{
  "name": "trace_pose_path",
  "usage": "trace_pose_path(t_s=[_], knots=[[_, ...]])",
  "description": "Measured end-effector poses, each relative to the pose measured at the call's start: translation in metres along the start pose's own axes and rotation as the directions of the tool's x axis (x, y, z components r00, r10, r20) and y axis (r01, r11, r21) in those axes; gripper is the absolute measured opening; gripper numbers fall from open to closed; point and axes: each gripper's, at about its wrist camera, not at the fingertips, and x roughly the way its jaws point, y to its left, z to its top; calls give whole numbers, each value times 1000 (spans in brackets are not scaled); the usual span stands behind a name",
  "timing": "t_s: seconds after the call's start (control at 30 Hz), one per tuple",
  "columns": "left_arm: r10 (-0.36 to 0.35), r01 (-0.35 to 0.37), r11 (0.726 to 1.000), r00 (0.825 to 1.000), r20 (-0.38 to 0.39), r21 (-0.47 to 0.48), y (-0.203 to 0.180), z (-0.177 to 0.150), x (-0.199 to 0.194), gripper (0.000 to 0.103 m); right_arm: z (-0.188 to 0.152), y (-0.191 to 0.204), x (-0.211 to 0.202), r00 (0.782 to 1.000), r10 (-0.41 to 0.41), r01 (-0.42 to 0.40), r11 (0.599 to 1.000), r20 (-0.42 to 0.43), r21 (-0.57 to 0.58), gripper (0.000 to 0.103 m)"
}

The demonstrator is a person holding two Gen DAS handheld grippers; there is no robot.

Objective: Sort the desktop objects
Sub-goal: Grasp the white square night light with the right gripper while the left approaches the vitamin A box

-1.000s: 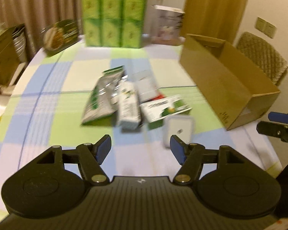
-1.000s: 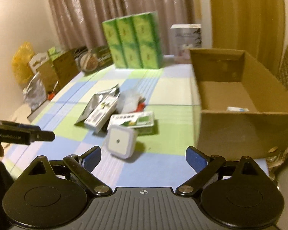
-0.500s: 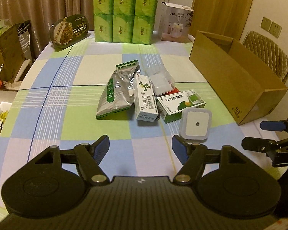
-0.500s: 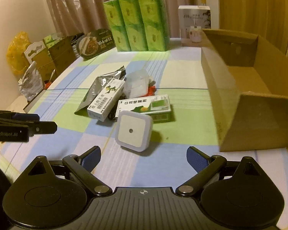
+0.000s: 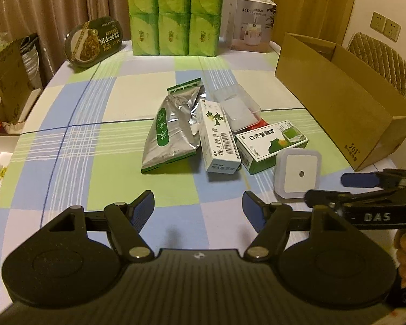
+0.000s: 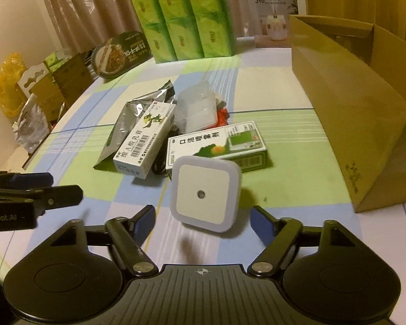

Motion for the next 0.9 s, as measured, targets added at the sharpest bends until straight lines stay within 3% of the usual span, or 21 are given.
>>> trace_pose_path(t_s=[0.27, 0.5, 0.9], knots=[[-7, 8, 1000, 1000, -13, 27, 6, 4, 25, 67, 4, 8, 24, 999, -43, 43, 999, -4, -12, 71], [-13, 13, 999, 1000, -18, 31, 7, 5, 35, 67, 9, 8, 35, 998, -62, 61, 998, -7, -17, 63], [-31, 32, 996, 999, -11, 79, -9, 12, 48, 67, 11, -17, 15, 999, -43, 43, 999, 17, -11, 62]])
